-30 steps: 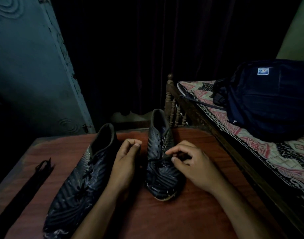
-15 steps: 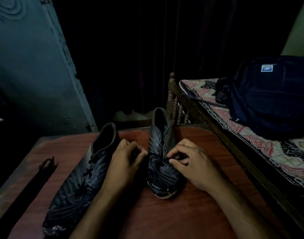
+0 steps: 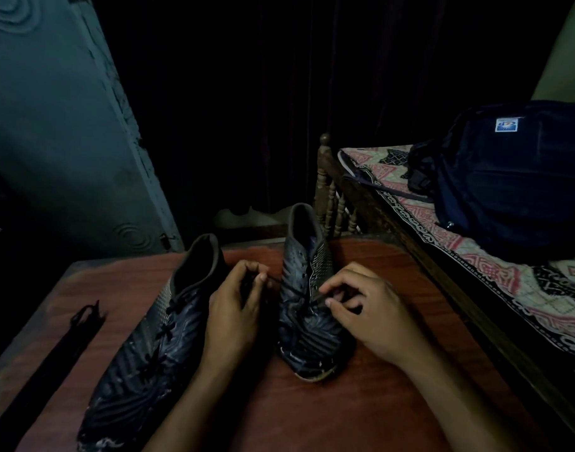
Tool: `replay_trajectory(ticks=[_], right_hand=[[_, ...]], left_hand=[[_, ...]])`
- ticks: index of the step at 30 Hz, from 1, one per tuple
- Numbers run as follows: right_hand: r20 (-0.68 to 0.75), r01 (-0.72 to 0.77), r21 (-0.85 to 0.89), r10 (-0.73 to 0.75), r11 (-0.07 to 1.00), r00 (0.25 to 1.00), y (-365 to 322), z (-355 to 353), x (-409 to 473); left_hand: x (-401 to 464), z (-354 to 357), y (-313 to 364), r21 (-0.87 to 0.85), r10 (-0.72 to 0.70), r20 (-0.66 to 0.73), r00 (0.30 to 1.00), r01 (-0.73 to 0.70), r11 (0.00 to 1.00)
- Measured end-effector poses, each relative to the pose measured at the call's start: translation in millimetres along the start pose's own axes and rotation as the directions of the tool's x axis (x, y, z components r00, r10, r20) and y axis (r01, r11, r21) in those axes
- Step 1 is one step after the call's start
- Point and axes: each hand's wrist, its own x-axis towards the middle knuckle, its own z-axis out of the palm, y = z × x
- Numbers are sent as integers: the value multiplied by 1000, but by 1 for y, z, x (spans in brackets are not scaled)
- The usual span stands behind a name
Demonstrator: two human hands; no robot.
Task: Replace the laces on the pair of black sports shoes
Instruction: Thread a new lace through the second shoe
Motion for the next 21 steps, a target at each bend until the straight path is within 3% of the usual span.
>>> replay_trajectory(ticks=[4,12,21], right_hand=[[-93,18,-143,-32,990,995,-5,6,-4],[77,69,-220,-53,973,996,-11,11,-6],[90,81,-249,-60,965,994,-15,9,-4]], left_hand=[[0,-2,7,42,80,-31,996,-79,996],[0,-2,12,41,165,-55,985,-162,986],[-6,3,22,111,311,-17,950,-308,945]])
